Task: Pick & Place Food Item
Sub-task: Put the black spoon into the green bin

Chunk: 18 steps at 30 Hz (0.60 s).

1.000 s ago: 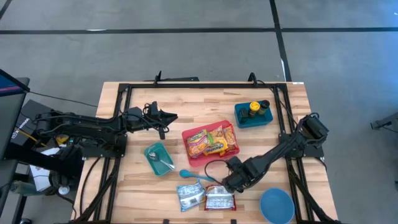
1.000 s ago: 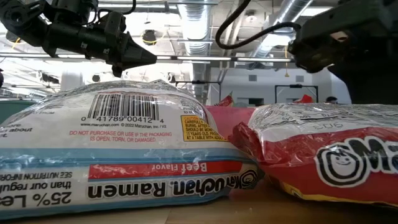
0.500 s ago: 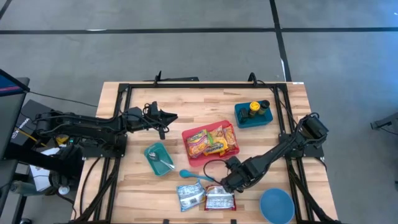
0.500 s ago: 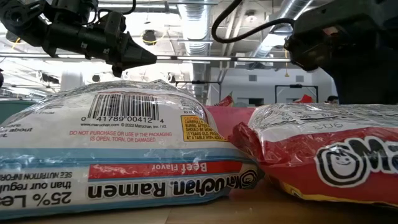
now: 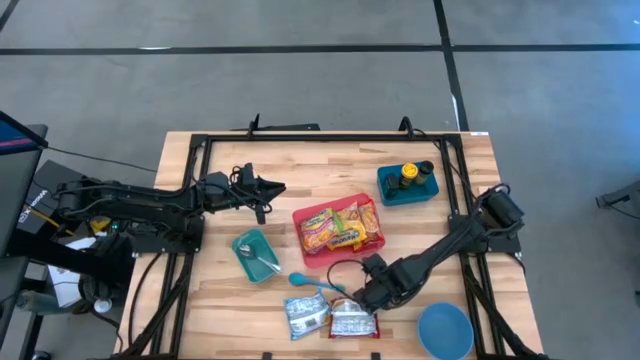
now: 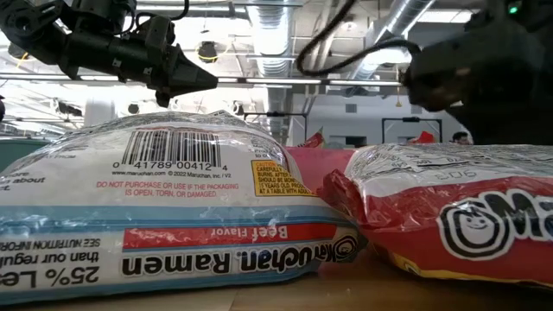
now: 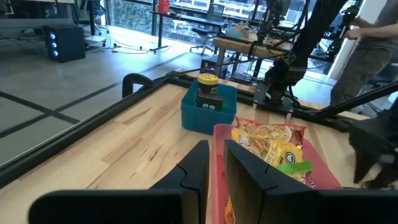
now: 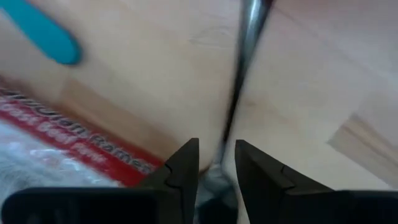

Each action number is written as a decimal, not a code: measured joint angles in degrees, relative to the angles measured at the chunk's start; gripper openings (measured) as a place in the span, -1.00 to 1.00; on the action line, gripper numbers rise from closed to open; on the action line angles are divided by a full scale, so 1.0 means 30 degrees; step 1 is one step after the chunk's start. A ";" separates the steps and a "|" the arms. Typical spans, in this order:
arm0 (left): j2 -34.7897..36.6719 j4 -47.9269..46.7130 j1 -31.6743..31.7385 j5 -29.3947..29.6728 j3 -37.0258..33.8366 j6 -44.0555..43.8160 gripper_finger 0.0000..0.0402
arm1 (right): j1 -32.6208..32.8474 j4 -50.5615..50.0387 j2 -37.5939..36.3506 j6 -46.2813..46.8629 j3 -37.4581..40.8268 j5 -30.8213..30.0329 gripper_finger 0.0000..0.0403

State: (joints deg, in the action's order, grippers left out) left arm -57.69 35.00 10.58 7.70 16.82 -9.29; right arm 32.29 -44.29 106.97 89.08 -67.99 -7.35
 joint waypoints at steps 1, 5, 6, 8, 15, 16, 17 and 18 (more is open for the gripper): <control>0.0000 0.0000 0.0003 0.0000 0.0007 0.0004 -0.78 | 0.0000 -0.0113 0.0196 -0.0105 0.0004 0.0074 -0.51; 0.0000 0.0154 -0.0001 0.0007 0.0013 0.0001 -0.78 | -0.0037 -0.0175 0.0874 -0.0177 -0.0051 0.0337 -0.52; 0.0000 0.0146 0.0001 0.0007 0.0022 0.0004 -0.78 | -0.0068 -0.0102 0.1011 -0.0178 -0.0052 0.0373 -0.52; -0.0007 0.0431 -0.0001 0.0007 0.0015 0.0000 -0.78 | -0.0073 0.0057 0.0988 -0.0286 -0.0063 0.0443 -0.52; 0.0000 0.0750 -0.0001 0.0022 0.0029 0.0003 -0.78 | -0.0073 0.0072 0.0988 -0.0235 -0.0048 0.0567 -0.52; 0.0000 0.0780 0.0003 0.0027 0.0029 0.0004 -0.78 | -0.0073 0.0072 0.0988 -0.0213 -0.0048 0.0574 -0.52; 0.0000 0.0799 0.0000 0.0034 0.0029 0.0004 -0.78 | -0.0073 0.0066 0.0988 -0.0193 -0.0048 0.0574 -0.52; 0.0000 0.0799 -0.0004 0.0051 0.0029 0.0001 -0.78 | -0.0073 0.0058 0.0988 -0.0186 -0.0048 0.0569 -0.52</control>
State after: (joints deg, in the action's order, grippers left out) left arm -57.69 37.40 10.57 7.86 16.91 -9.29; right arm 32.08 -44.12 109.93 88.53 -68.14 -5.64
